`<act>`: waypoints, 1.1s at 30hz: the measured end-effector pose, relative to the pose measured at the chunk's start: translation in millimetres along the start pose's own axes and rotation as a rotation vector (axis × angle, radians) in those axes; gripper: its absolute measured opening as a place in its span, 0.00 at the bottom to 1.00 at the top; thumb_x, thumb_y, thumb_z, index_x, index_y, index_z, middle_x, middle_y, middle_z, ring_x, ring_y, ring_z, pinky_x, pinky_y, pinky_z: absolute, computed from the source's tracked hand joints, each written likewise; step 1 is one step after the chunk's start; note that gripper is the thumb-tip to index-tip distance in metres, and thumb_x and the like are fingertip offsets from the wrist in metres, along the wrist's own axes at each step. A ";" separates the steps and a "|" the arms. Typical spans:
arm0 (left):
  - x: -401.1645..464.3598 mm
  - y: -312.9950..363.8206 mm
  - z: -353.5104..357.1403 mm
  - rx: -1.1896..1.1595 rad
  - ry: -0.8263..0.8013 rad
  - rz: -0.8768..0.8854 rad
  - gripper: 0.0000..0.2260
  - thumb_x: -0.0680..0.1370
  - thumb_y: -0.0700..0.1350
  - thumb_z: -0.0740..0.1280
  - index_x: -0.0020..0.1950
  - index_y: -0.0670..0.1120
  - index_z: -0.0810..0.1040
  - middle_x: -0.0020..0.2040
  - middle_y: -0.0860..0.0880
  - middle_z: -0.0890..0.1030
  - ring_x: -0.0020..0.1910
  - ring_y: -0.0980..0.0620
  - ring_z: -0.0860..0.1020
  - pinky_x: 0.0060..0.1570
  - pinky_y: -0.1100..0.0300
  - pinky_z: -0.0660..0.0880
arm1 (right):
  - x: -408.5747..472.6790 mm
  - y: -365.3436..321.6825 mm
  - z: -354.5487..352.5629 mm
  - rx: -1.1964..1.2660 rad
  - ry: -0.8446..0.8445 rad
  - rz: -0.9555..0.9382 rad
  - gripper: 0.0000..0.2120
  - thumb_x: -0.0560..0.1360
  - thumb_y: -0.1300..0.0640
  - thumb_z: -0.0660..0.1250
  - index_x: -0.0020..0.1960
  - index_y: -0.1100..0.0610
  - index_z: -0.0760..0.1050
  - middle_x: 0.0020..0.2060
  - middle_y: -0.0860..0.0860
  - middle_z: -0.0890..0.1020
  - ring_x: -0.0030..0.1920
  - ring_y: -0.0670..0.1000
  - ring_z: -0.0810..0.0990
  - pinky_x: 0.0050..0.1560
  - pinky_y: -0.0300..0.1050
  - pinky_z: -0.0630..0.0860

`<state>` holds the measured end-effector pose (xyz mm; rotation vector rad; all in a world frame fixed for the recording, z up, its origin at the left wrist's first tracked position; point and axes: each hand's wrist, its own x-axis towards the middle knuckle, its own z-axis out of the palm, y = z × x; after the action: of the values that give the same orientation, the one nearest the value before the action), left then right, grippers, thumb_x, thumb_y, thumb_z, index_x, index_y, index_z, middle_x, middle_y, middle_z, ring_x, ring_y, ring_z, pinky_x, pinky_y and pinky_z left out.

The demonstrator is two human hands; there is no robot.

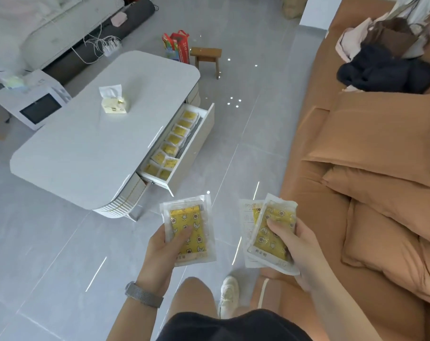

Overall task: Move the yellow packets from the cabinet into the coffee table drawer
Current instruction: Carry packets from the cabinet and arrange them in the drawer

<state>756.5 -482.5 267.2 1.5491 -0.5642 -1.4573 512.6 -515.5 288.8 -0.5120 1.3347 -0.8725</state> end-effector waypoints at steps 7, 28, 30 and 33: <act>98.8 41.1 4.3 -0.106 0.112 -0.057 0.09 0.78 0.39 0.66 0.57 0.44 0.81 0.51 0.44 0.85 0.50 0.44 0.84 0.48 0.50 0.79 | 108.0 -55.4 50.5 -0.099 -0.026 0.057 0.14 0.72 0.55 0.73 0.57 0.54 0.79 0.50 0.54 0.86 0.51 0.57 0.85 0.58 0.62 0.78; 381.0 197.6 26.2 -0.316 0.287 0.022 0.11 0.77 0.40 0.67 0.59 0.41 0.79 0.53 0.43 0.84 0.52 0.44 0.83 0.46 0.53 0.79 | 392.1 -261.2 192.8 -0.296 -0.170 0.051 0.13 0.74 0.57 0.71 0.58 0.57 0.78 0.49 0.54 0.86 0.49 0.55 0.85 0.51 0.54 0.81; 392.7 197.2 33.3 -0.338 0.325 0.020 0.11 0.78 0.40 0.66 0.59 0.41 0.79 0.53 0.43 0.85 0.50 0.45 0.84 0.44 0.55 0.79 | 417.0 -270.4 194.6 -0.338 -0.206 0.067 0.11 0.75 0.58 0.71 0.57 0.56 0.79 0.48 0.53 0.86 0.49 0.54 0.86 0.51 0.53 0.81; 420.3 187.8 54.8 -0.376 0.433 0.005 0.09 0.78 0.39 0.66 0.57 0.40 0.79 0.51 0.42 0.85 0.48 0.45 0.84 0.41 0.56 0.80 | 468.5 -285.0 195.9 -0.398 -0.279 0.087 0.09 0.74 0.58 0.71 0.55 0.55 0.79 0.45 0.51 0.87 0.45 0.51 0.86 0.42 0.46 0.82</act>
<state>834.7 -935.4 206.4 1.4904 -0.0332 -1.0974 630.9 -1084.7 255.4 -0.8457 1.2636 -0.4418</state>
